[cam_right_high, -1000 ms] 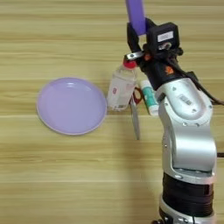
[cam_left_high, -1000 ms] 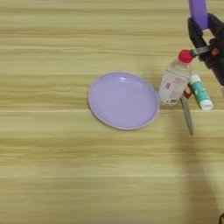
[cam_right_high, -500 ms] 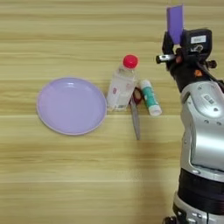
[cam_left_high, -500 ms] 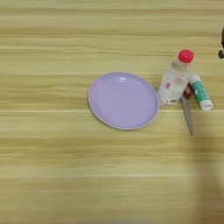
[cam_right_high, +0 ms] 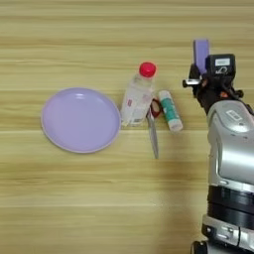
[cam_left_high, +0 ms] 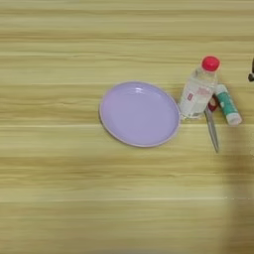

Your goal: Move the objects on the table

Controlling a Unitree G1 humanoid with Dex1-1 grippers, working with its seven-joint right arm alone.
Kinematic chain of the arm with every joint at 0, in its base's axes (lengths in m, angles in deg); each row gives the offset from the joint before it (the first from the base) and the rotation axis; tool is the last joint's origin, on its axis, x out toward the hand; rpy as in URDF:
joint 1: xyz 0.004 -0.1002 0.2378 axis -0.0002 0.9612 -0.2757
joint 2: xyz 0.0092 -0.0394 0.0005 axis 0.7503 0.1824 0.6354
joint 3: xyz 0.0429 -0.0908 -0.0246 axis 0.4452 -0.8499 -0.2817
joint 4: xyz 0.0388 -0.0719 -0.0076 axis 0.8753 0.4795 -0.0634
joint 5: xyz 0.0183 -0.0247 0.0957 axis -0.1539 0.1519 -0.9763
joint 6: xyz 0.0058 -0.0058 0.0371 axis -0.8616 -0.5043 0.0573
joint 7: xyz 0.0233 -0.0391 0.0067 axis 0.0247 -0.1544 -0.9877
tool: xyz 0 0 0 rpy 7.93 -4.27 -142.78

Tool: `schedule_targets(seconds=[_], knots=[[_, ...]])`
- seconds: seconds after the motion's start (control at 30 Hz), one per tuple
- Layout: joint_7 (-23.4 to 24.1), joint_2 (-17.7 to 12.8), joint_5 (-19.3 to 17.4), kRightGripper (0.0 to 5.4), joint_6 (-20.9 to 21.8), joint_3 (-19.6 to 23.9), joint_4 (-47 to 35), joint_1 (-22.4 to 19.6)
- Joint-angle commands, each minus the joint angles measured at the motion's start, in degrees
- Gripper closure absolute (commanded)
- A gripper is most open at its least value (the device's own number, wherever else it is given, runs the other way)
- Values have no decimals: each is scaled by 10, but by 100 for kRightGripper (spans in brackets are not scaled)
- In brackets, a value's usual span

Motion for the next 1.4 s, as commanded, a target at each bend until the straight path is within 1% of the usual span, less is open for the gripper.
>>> schedule_targets(seconds=[0.03, 0.3, 0.5, 0.8, 1.1, 1.4], knots=[[-9, -36, -14, 398, 39, 4, 63, -61], [-19, -53, -26, 398, 69, 9, 146, -69], [-16, -50, -31, 398, 93, 17, 190, -45], [-20, -70, -32, 398, 116, 26, 251, -38], [-22, -66, -28, 398, 137, 13, 299, -44], [-26, -64, -29, 398, 149, -6, 324, -49]])
